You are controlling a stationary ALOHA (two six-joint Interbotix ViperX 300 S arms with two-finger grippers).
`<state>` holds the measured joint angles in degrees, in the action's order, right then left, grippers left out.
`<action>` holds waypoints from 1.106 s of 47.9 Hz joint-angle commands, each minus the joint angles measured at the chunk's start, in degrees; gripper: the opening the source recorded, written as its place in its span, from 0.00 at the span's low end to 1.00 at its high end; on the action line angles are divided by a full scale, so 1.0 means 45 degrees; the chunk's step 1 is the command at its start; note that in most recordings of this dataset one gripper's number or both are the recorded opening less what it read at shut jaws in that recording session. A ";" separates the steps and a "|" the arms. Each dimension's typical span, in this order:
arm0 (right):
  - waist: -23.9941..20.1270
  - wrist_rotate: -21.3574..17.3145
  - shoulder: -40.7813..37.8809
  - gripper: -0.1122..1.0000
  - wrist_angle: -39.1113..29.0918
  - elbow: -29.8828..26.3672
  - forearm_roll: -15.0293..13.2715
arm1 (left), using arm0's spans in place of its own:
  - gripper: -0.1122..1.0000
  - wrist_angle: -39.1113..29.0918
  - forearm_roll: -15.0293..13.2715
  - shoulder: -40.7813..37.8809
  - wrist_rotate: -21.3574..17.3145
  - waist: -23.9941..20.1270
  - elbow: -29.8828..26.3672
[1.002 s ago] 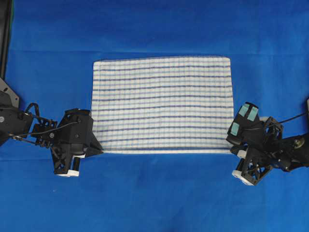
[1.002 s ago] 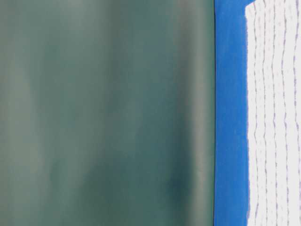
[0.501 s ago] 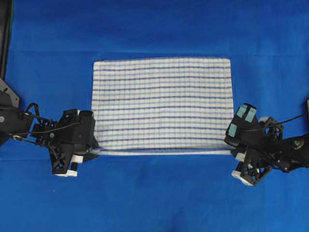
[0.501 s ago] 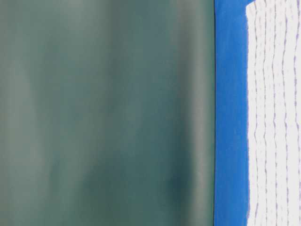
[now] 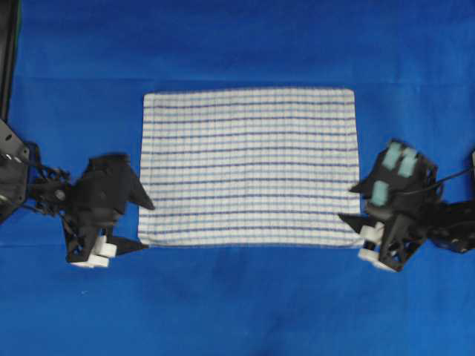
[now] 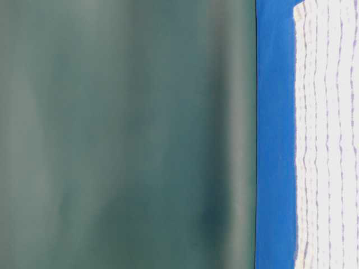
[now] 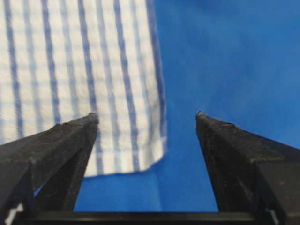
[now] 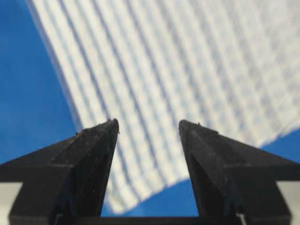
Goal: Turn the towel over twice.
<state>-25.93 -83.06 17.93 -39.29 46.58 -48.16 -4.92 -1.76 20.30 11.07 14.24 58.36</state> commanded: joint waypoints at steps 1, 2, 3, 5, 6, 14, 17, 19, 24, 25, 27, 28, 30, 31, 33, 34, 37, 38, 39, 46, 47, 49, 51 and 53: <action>0.0020 0.0039 0.0996 0.66 -0.0156 -0.0020 -0.1055 | 0.80 0.0059 0.0039 0.0996 -0.0117 -0.0352 -0.0137; 0.0039 0.0039 0.1191 0.66 -0.0176 0.0020 -0.1270 | 0.80 0.0039 0.0039 0.1191 -0.0176 -0.0430 -0.0117; 0.0059 0.0039 0.1406 0.66 -0.0215 0.0078 -0.1484 | 0.80 0.0039 0.0039 0.1387 -0.0234 -0.0527 -0.0098; 0.0098 0.0039 0.1836 0.66 -0.0254 0.0195 -0.1934 | 0.80 0.0059 0.0039 0.1797 -0.0410 -0.0703 -0.0078; 0.0137 0.0039 0.2070 0.66 -0.0254 0.0273 -0.2148 | 0.80 0.0059 0.0039 0.1992 -0.0488 -0.0781 -0.0078; 0.0371 0.0059 0.4121 0.66 -0.0273 0.0977 -0.3672 | 0.80 0.0234 0.0039 0.3613 -0.1563 -0.1563 0.0020; 0.0410 0.0059 0.4863 0.66 -0.0293 0.1133 -0.4121 | 0.80 0.0430 0.0039 0.4160 -0.1992 -0.1875 0.0117; 0.0410 0.0059 0.5332 0.66 -0.0332 0.1211 -0.4434 | 0.80 0.0605 0.0059 0.4531 -0.2285 -0.2090 0.0195; 0.0410 0.0254 0.6387 0.66 -0.0449 0.1465 -0.5234 | 0.80 0.0996 0.0039 0.5508 -0.2949 -0.2695 0.0430; 0.0410 0.0313 0.6562 0.66 -0.0488 0.1523 -0.5332 | 0.80 0.1035 0.0039 0.5703 -0.3086 -0.2813 0.0488; 0.0410 0.0410 0.6895 0.66 -0.0566 0.1641 -0.5527 | 0.80 0.1172 0.0039 0.6152 -0.3379 -0.3086 0.0586; 0.0430 0.0430 0.7051 0.66 -0.0605 0.1719 -0.5645 | 0.80 0.1172 0.0039 0.6328 -0.3477 -0.3184 0.0625; 0.0449 0.0430 0.7383 0.66 -0.0762 0.1914 -0.5840 | 0.80 0.1211 0.0059 0.6621 -0.3633 -0.3398 0.0723; 0.0449 0.0430 0.7480 0.66 -0.0801 0.1992 -0.5879 | 0.80 0.1230 0.0039 0.6758 -0.3711 -0.3496 0.0762; 0.0488 0.0430 0.7656 0.66 -0.0840 0.2148 -0.5957 | 0.80 0.1309 0.0039 0.6973 -0.3789 -0.3691 0.0879; 0.0508 0.0410 0.7734 0.66 -0.0840 0.2227 -0.5977 | 0.80 0.1348 0.0039 0.7051 -0.3809 -0.3770 0.0937; 0.0547 0.0410 0.7852 0.66 -0.0840 0.2402 -0.5977 | 0.80 0.1484 0.0039 0.7266 -0.3828 -0.3984 0.1133; 0.0566 0.0371 0.7852 0.66 -0.0859 0.2422 -0.5957 | 0.80 0.1523 0.0039 0.7324 -0.3828 -0.4043 0.1191; 0.0586 0.0371 0.7852 0.66 -0.0859 0.2441 -0.5977 | 0.80 0.1563 0.0039 0.7344 -0.3828 -0.4082 0.1230; 0.0586 0.0371 0.7773 0.66 -0.0859 0.2441 -0.5977 | 0.80 0.1641 0.0039 0.7363 -0.3828 -0.4141 0.1348; 0.0586 0.0352 0.7773 0.66 -0.0859 0.2441 -0.5977 | 0.80 0.1641 0.0039 0.7363 -0.3828 -0.4141 0.1348; 0.0566 0.0352 0.7773 0.66 -0.0840 0.2441 -0.5957 | 0.80 0.1641 0.0039 0.7363 -0.3809 -0.4141 0.1348; 0.0586 0.0352 0.7773 0.66 -0.0840 0.2461 -0.5957 | 0.80 0.1641 0.0039 0.7363 -0.3809 -0.4141 0.1348; 0.0586 0.0352 0.7793 0.66 -0.0859 0.2461 -0.5957 | 0.80 0.1602 0.0039 0.7363 -0.3809 -0.4141 0.1348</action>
<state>-23.38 -81.39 53.35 -43.15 58.36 -74.53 1.93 -1.67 53.61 -5.98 -4.22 65.04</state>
